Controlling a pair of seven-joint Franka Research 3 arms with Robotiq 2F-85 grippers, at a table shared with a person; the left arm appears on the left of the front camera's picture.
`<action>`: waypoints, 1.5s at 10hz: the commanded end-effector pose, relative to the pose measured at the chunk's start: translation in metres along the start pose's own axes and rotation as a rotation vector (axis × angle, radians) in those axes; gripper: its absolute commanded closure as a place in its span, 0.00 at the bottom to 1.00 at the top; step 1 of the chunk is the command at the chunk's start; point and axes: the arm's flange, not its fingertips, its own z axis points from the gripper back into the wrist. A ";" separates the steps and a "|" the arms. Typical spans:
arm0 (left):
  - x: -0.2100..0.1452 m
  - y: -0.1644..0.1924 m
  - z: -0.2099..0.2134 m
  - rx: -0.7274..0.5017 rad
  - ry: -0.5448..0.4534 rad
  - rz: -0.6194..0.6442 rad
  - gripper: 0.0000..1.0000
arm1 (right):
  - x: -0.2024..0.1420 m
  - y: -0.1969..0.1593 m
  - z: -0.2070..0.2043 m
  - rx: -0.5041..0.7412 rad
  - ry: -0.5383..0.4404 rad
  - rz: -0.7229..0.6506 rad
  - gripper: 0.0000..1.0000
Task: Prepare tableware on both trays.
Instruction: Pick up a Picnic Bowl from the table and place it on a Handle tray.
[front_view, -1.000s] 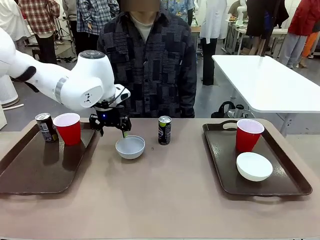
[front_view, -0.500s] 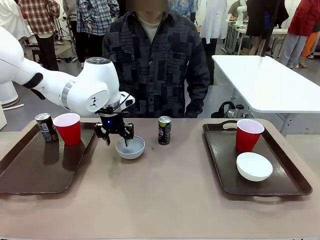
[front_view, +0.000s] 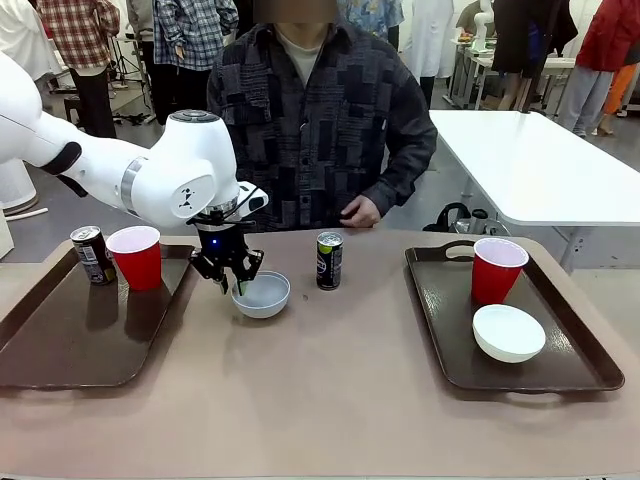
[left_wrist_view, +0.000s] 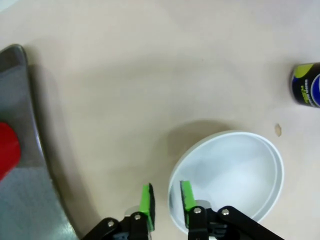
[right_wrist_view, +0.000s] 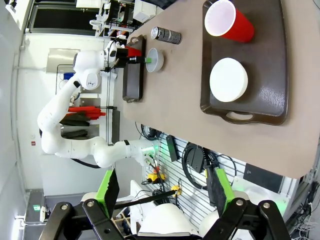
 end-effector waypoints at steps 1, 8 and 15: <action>-0.002 0.003 0.006 0.002 0.022 -0.001 1.00 | -0.001 0.001 0.001 0.010 -0.002 0.010 0.03; -0.032 0.042 0.098 -0.009 0.028 0.060 1.00 | -0.001 0.001 0.001 0.010 -0.002 0.010 0.03; -0.092 0.104 0.148 -0.007 -0.046 0.064 1.00 | -0.001 0.001 0.001 0.010 -0.002 0.010 0.03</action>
